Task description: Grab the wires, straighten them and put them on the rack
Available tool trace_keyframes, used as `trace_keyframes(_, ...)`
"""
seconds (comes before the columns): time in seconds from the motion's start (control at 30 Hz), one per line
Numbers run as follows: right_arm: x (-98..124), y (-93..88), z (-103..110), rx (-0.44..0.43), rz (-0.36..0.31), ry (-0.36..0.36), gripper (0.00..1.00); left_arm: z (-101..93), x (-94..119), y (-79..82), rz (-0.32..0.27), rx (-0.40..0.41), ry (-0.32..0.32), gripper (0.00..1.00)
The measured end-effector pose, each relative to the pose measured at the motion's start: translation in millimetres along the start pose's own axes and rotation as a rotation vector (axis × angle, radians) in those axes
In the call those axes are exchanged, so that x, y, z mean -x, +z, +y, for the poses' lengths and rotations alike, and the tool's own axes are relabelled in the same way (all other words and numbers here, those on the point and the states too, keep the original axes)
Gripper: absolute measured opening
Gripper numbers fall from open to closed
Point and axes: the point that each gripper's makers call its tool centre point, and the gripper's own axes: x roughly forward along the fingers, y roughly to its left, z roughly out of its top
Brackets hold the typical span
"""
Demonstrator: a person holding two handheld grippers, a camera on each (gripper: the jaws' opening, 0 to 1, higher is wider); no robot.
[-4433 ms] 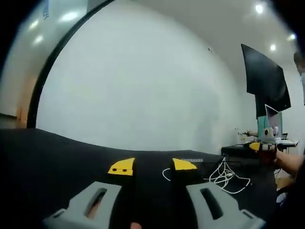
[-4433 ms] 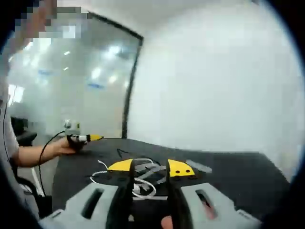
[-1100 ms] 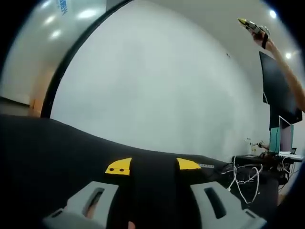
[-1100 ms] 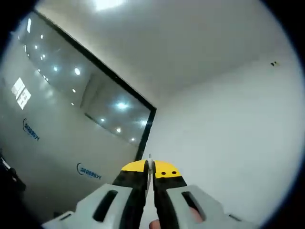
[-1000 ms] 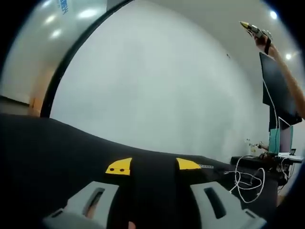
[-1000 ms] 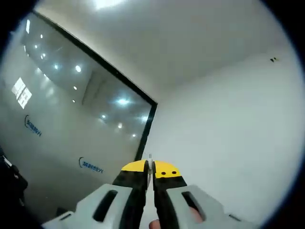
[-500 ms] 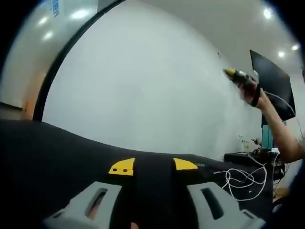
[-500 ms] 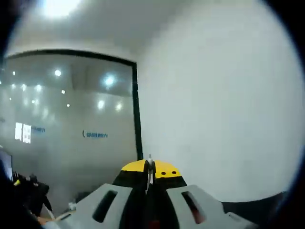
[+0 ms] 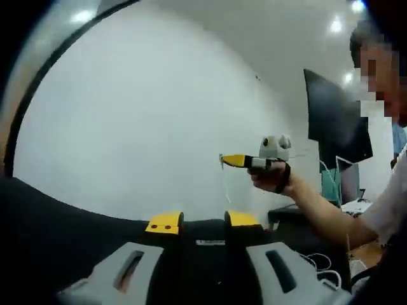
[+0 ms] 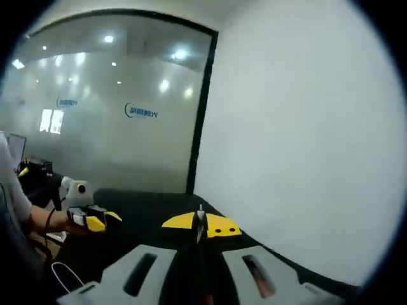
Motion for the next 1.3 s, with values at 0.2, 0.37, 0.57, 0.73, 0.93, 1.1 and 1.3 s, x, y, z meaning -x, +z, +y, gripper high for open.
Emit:
trace_keyframes(0.2,6.2,-33.7,-53.5,-0.024,0.060,-0.087,0.02,-10.1,-122.4,-50.7,0.119,-0.053,-0.145,0.36)
trace_keyframes(0.37,12.4,-75.4,-81.2,-0.150,0.058,-0.143,0.02,-19.2,-155.5,-65.0,0.110,0.030,-0.242,0.37)
trace_keyframes(0.57,8.9,-104.5,-93.0,-0.317,0.072,-0.154,0.02,7.7,-164.1,-95.4,0.223,-0.053,-0.114,0.19)
trace_keyframes(0.73,8.8,-124.3,-96.2,-0.342,0.112,-0.176,0.02,10.9,-174.7,-91.2,0.275,-0.232,-0.059,0.12)
trace_keyframes(0.93,10.6,-152.4,-117.0,-0.462,0.147,-0.238,0.02,13.1,-181.6,-109.1,0.330,-0.182,-0.048,0.17)
trace_keyframes(1.1,6.1,-168.2,-114.7,-0.478,0.179,-0.243,0.02,22.1,-176.8,-132.9,0.388,-0.182,0.025,0.06)
trace_keyframes(1.3,4.4,-199.6,-122.1,-0.504,0.278,-0.279,0.02,16.9,-172.2,-155.8,0.467,-0.245,-0.011,0.06)
